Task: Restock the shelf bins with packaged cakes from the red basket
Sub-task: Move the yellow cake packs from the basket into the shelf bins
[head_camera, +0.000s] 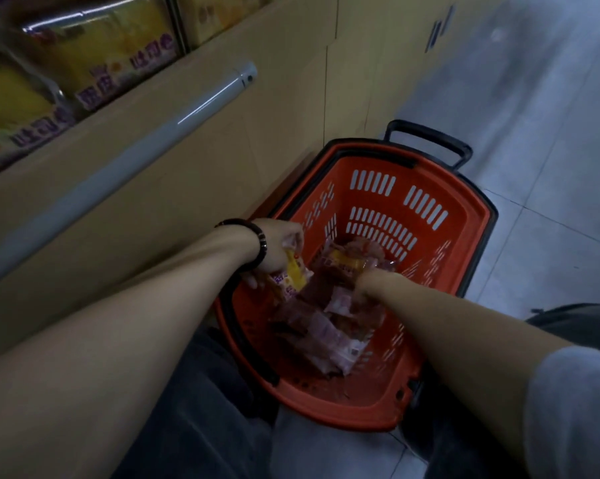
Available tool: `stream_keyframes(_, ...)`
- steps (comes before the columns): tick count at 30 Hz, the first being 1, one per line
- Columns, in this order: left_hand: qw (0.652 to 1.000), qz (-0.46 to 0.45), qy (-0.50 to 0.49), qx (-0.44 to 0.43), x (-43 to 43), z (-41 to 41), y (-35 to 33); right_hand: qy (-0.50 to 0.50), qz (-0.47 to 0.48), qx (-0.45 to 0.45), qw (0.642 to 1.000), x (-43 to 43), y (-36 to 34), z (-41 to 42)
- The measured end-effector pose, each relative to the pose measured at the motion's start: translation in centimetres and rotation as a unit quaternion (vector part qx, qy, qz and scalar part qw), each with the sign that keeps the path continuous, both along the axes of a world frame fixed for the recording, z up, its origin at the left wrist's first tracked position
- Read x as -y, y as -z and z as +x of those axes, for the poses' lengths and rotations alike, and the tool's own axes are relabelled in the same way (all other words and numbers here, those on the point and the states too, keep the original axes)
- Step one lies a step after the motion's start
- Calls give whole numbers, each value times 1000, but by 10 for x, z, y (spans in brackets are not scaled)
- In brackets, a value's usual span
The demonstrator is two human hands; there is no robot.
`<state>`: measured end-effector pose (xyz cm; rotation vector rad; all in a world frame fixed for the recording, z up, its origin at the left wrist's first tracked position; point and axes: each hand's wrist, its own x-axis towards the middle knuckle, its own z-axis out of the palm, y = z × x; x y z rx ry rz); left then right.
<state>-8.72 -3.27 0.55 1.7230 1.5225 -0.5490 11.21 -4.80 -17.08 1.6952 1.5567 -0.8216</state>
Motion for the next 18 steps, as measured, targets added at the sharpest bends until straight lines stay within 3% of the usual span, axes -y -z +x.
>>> stream_keyframes(4,1000,0,14,18,-9,-3,4,29,-74,17,997,-4,46,8)
stream_keyframes(7,999,14,32,27,-12,-3,1,38,-28,-4,999,4,73,20)
stream_keyframes(13,996,62,50,37,-15,-2,-2,75,35,-45,996,11,58,25)
stream_keyframes(18,994,88,48,37,-17,-7,-8,141,-124,-124,974,-3,-7,20)
